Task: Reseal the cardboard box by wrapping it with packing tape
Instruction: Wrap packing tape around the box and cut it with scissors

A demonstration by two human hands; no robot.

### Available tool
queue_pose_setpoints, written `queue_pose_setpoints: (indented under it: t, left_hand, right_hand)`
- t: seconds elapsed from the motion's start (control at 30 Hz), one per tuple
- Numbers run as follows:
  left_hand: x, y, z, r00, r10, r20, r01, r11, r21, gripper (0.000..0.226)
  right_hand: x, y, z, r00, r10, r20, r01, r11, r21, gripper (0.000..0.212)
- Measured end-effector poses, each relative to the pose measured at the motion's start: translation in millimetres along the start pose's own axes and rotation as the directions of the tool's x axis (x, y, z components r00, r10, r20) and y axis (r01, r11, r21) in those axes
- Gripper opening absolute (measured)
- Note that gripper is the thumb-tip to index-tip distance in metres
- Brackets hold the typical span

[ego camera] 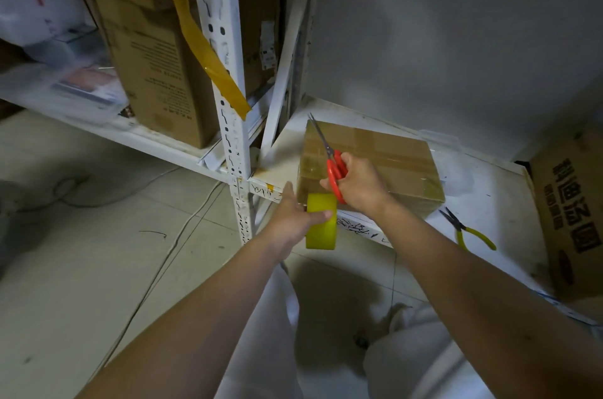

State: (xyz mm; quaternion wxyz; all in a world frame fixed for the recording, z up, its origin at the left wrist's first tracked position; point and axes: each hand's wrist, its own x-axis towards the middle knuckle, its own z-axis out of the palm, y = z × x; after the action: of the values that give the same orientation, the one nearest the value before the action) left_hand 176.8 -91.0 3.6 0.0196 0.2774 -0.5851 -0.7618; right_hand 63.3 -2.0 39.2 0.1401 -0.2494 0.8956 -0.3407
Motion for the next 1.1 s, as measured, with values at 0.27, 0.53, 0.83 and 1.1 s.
queue_pose_setpoints:
  t: [0.27, 0.53, 0.83, 1.1]
  left_hand:
    - [11, 2, -2, 0.985, -0.093, -0.142, 0.123, 0.966, 0.225, 0.027]
    - [35, 9, -2, 0.909, -0.172, -0.38, 0.289, 0.916, 0.278, 0.063]
    - [52, 20, 9, 0.879, -0.168, -0.446, 0.304, 0.918, 0.255, 0.058]
    - [58, 17, 12, 0.869, -0.197, -0.453, 0.338, 0.907, 0.253, 0.055]
  right_hand:
    - [8, -5, -12, 0.996, -0.03, 0.087, 0.035, 0.998, -0.06, 0.028]
    - [40, -20, -15, 0.992, -0.092, 0.089, 0.102, 0.989, -0.109, 0.024]
    - [79, -24, -12, 0.984, -0.104, 0.147, 0.137, 0.963, -0.234, 0.027]
    - [84, -15, -4, 0.977, -0.114, 0.18, 0.156, 0.96, -0.233, 0.029]
